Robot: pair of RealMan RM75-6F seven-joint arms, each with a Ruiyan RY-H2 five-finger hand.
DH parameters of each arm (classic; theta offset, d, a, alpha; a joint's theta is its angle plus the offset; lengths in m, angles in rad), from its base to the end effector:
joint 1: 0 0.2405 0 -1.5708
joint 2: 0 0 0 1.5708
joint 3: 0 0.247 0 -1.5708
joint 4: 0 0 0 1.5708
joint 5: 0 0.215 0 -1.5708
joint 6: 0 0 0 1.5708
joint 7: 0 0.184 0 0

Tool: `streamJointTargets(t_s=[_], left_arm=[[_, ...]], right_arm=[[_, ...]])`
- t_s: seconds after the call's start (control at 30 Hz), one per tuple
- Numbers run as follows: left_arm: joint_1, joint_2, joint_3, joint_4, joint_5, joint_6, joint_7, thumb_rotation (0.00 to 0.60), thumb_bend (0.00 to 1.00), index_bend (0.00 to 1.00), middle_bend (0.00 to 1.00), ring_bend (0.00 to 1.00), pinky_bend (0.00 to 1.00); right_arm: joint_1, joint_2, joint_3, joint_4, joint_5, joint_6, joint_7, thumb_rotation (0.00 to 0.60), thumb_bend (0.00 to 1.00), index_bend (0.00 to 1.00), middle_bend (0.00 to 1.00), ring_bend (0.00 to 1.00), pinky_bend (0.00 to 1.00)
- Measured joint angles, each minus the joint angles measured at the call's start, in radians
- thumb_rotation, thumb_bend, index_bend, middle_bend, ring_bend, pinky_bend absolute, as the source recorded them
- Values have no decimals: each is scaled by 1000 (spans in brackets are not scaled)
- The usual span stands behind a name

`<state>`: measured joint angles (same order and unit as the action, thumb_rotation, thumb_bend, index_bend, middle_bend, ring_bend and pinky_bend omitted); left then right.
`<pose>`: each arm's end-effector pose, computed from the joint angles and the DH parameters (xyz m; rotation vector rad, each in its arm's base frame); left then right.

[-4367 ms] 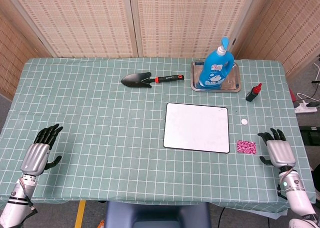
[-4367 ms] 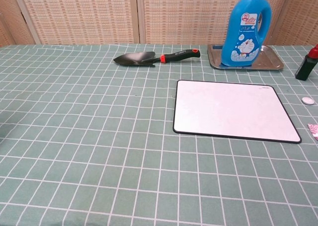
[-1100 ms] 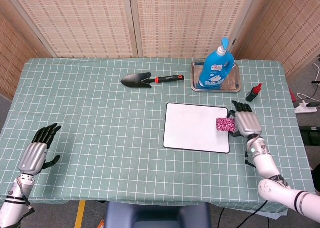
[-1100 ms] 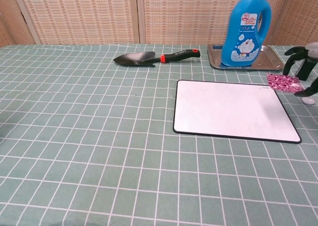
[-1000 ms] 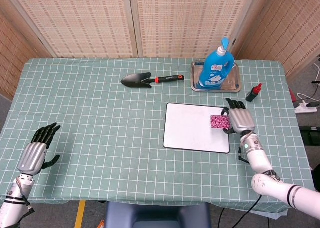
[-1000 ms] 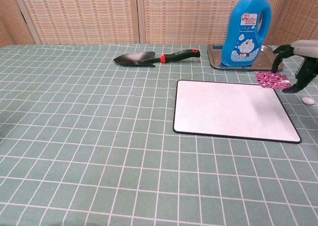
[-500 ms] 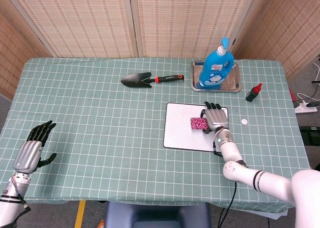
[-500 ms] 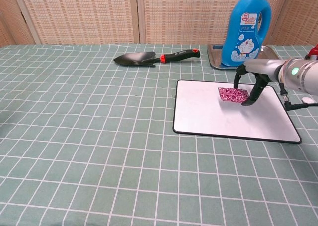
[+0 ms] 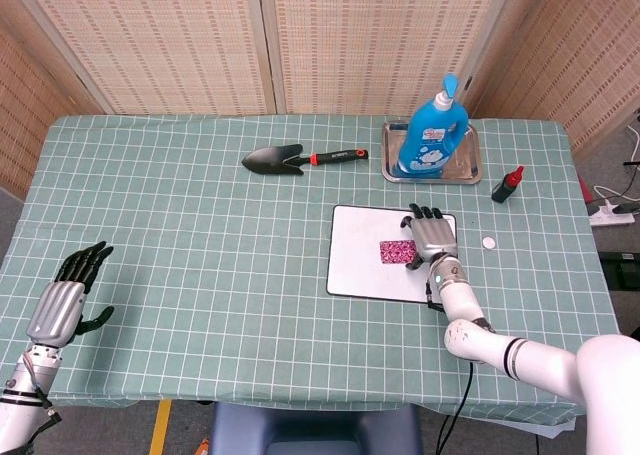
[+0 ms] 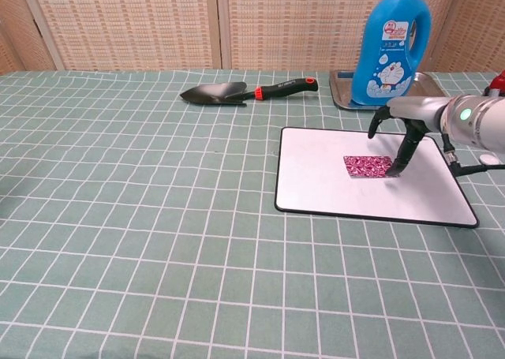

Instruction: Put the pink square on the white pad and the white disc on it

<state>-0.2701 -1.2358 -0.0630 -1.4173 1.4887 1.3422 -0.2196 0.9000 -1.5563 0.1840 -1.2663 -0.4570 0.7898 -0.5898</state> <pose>-0.2979 0.2839 0.1130 -1.4810 -1.0075 -1.0504 -0.2033 -0.4338 -0.0308 1.6485 -1.1705 0.5064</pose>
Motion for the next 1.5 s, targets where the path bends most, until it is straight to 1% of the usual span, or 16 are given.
streamJointTargets(t_s=[0.13, 0.27, 0.43, 0.53, 0.67, 0.8, 0.9, 1.0, 1.2, 1.5], left_arm=[[-1, 0, 0, 0, -2, -4, -3, 600, 233, 0, 0, 0, 0], [-2, -2, 4, 1, -1, -11, -1, 600, 234, 0, 0, 0, 0], [-4, -6, 6, 0, 0, -14, 6, 600, 234, 0, 0, 0, 0], [-4, -8, 7, 2, 0, -15, 10, 600, 233, 0, 0, 0, 0], [-4, -12, 8, 4, 1, -13, 15, 600, 234, 0, 0, 0, 0], [-6, -16, 8, 11, 1, -18, 13, 600, 234, 0, 0, 0, 0], [-7, -21, 9, 21, 1, -19, 9, 600, 234, 0, 0, 0, 0], [-8, -23, 8, 26, 0, -22, 2, 600, 234, 0, 0, 0, 0], [-9, -22, 11, 27, 4, -24, 0, 600, 234, 0, 0, 0, 0], [-9, -20, 15, 30, 11, -21, -13, 600, 233, 0, 0, 0, 0]], right_arm=[[-8, 36, -12, -29, -5, 35, -9, 600, 109, 331, 0, 0, 0], [-30, 106, -29, -69, 21, 73, -27, 600, 109, 369, 0, 0, 0], [-67, 211, -68, -86, 124, 59, -46, 600, 108, 389, 0, 0, 0], [-96, 229, -83, -55, 139, 41, -29, 600, 108, 412, 0, 0, 0], [-124, 216, -95, 22, 103, 13, 11, 600, 108, 440, 0, 0, 0], [-148, 177, -95, 111, 22, -7, 72, 600, 110, 468, 0, 0, 0], [-158, 141, -90, 169, -31, -20, 106, 600, 110, 471, 0, 0, 0], [-161, 110, -84, 217, -51, -34, 118, 600, 111, 466, 0, 0, 0], [-161, 58, -73, 281, -60, -53, 113, 600, 111, 453, 0, 0, 0], [-160, 37, -38, 319, -71, -71, 123, 600, 115, 452, 0, 0, 0]])
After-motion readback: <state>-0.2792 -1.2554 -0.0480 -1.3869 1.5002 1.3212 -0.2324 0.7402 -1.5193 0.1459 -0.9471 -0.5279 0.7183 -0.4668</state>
